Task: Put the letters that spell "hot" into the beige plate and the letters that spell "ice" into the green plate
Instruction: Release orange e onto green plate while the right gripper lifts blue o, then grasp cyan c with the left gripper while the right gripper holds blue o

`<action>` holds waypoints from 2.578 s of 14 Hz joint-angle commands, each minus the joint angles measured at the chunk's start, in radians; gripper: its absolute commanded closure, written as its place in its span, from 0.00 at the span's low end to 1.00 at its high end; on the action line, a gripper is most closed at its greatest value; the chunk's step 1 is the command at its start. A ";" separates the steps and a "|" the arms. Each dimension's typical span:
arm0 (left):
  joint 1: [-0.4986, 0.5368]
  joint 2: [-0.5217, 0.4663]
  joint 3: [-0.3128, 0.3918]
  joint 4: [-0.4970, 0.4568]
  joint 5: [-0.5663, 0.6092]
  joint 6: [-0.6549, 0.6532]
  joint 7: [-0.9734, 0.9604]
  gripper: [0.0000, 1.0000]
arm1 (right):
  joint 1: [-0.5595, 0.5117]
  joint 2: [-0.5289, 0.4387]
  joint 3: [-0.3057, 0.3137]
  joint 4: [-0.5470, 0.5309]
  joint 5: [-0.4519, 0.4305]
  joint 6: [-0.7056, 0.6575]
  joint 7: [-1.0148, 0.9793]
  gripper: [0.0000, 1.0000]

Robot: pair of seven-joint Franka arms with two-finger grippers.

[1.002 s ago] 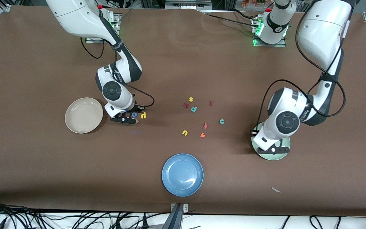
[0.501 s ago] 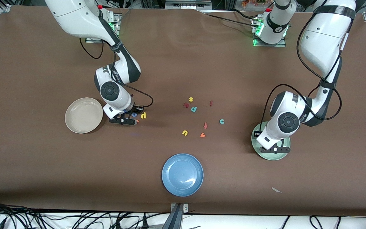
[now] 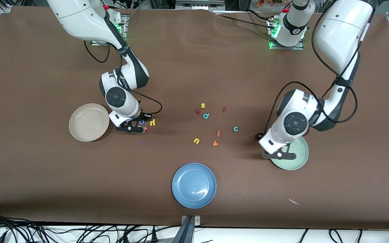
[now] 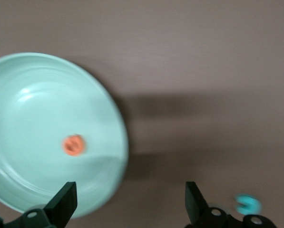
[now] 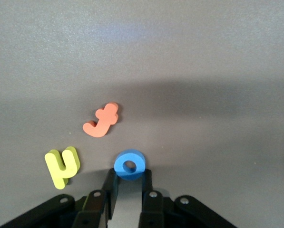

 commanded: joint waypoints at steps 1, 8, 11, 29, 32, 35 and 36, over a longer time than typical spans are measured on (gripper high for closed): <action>-0.010 -0.001 -0.045 -0.002 -0.065 -0.020 -0.066 0.00 | -0.005 -0.007 0.004 -0.014 -0.008 0.013 -0.010 0.77; -0.126 0.048 -0.045 -0.032 -0.054 0.017 -0.131 0.31 | -0.009 -0.008 0.002 -0.001 -0.026 0.016 -0.021 0.68; -0.117 0.049 -0.042 -0.120 -0.051 0.149 -0.129 0.38 | -0.013 -0.007 0.002 0.001 -0.035 0.019 -0.039 0.64; -0.081 0.025 -0.037 -0.089 0.017 0.074 -0.169 0.96 | -0.016 0.019 -0.007 0.026 -0.063 0.031 -0.035 0.65; -0.080 0.020 -0.038 -0.072 0.017 0.043 -0.168 1.00 | -0.015 0.019 -0.007 0.024 -0.063 0.029 -0.031 0.81; -0.093 0.038 -0.039 -0.056 0.018 0.055 -0.164 0.40 | -0.016 0.019 -0.007 0.024 -0.063 0.025 -0.028 0.81; -0.109 0.045 -0.038 -0.056 0.017 0.078 -0.175 0.27 | -0.021 0.018 -0.007 0.026 -0.063 0.023 -0.031 0.81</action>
